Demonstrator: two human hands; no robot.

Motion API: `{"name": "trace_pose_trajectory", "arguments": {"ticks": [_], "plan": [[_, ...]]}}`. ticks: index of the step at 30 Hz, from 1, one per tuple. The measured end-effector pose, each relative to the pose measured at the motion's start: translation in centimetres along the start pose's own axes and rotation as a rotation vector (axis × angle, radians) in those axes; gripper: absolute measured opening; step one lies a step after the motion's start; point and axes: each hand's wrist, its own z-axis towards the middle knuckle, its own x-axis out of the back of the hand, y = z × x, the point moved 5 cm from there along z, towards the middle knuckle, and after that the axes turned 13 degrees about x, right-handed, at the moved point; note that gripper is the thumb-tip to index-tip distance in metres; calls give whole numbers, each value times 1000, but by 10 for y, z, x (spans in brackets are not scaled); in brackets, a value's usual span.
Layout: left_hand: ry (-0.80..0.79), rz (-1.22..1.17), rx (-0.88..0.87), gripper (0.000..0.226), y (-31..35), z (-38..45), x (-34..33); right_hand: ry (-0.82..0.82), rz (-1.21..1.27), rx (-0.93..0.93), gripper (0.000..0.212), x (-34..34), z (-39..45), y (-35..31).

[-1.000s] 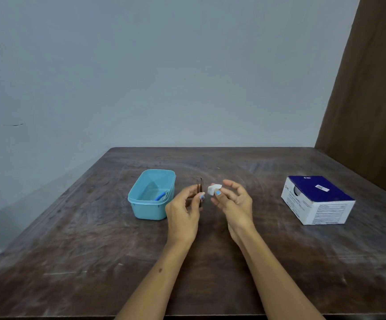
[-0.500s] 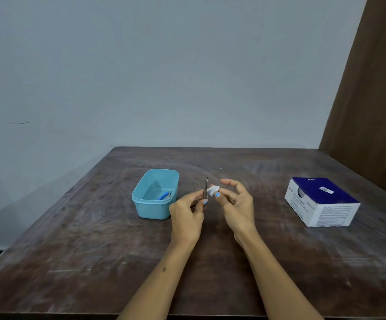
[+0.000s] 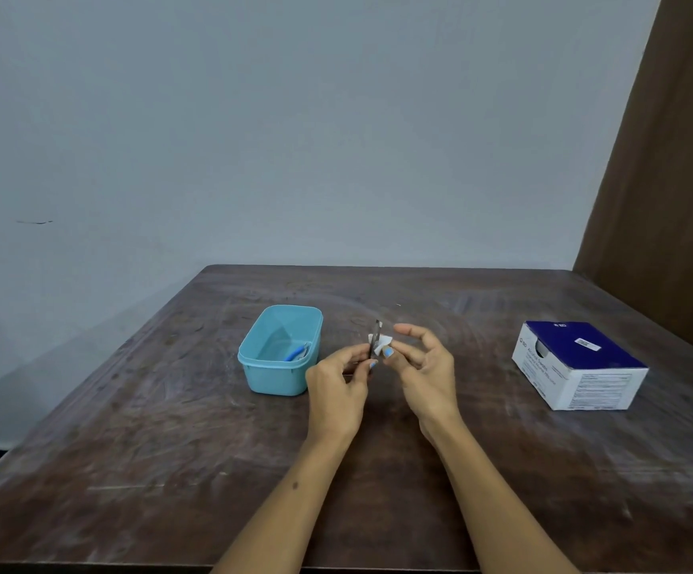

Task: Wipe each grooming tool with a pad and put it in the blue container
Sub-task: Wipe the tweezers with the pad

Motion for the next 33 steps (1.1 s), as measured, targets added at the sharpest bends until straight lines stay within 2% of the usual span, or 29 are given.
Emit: {"name": "trace_pose_trajectory", "arguments": {"ticks": [10, 16, 21, 27, 33], "plan": [[-64, 39, 5, 26, 3, 0, 0, -18, 93, 2, 36, -2, 0, -6], [-145, 75, 32, 24, 2, -2, -5, 110, 113, 37, 39, 7, 1, -6], [-112, 52, 29, 27, 0, 0, -2, 6, 15, 34, 37, 0, -1, -2], [-159, 100, 45, 21, -4, 0, -8, 134, 44, 59, 40, 8, 0, -7], [-124, 77, 54, 27, -2, 1, -4, 15, -26, 49, 39, -1, -3, -5]]}}
